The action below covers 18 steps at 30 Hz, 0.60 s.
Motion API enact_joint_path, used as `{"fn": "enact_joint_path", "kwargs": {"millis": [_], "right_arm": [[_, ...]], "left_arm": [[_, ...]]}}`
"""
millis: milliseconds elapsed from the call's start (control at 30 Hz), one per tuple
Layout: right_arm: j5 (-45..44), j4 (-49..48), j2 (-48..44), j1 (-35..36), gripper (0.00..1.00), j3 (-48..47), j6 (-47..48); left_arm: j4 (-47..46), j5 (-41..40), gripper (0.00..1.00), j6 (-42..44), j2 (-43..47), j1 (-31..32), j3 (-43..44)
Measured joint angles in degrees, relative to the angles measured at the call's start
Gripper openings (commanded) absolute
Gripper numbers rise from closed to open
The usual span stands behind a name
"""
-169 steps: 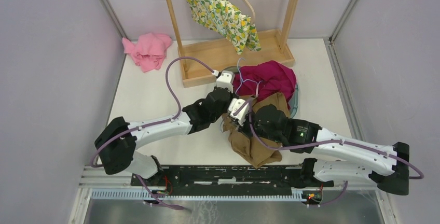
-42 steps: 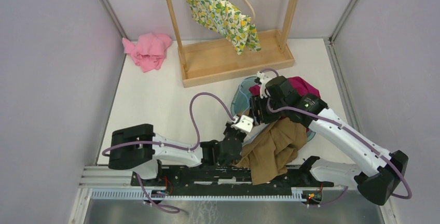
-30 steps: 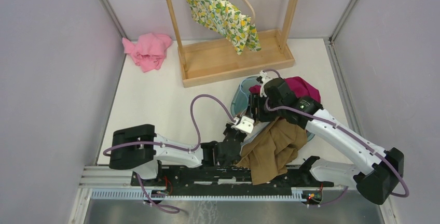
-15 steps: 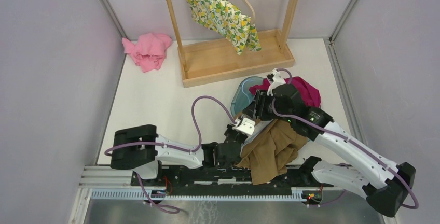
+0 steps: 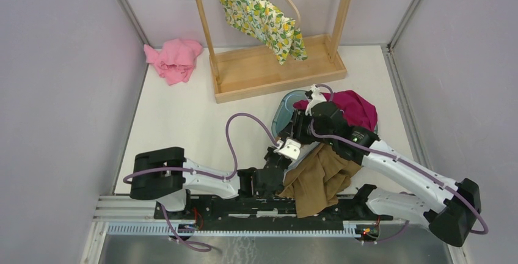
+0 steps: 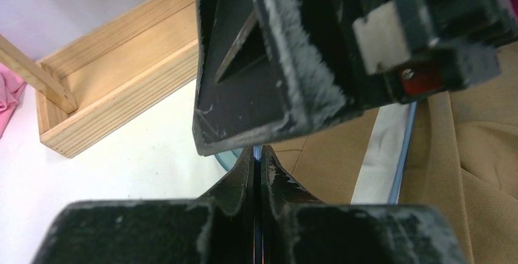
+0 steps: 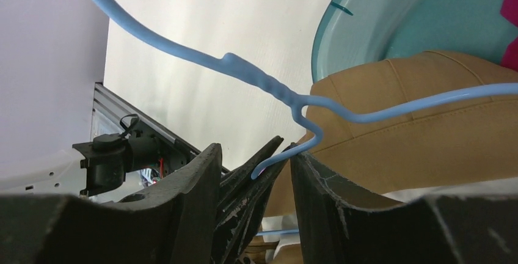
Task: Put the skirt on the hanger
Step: Hang the skirt on the hanger.
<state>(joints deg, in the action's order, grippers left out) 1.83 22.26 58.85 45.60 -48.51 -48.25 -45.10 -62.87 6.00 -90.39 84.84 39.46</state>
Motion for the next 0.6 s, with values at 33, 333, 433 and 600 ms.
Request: {"fn": "enact_joint_path", "kwargs": {"millis": [33,333,433,600], "right_arm": [[-0.07,-0.37,0.46,0.42,0.49,0.00,-0.04],[-2.36,-2.38,3.48,2.69,0.01,0.00,-2.97],[-2.75,-2.73,3.48,2.89,0.01,0.00,-4.24],[-3.43,-2.75,3.45,3.19,0.01,0.00,-4.46]], "left_arm": [[0.00,0.00,0.03,0.00,0.00,0.00,0.00],[0.24,-2.60,0.03,-0.11,0.00,-0.07,-0.22],[-0.02,-3.23,0.04,-0.11,0.02,-0.07,-0.22],[1.44,-3.17,0.37,-0.37,0.52,-0.07,-0.11]]}}
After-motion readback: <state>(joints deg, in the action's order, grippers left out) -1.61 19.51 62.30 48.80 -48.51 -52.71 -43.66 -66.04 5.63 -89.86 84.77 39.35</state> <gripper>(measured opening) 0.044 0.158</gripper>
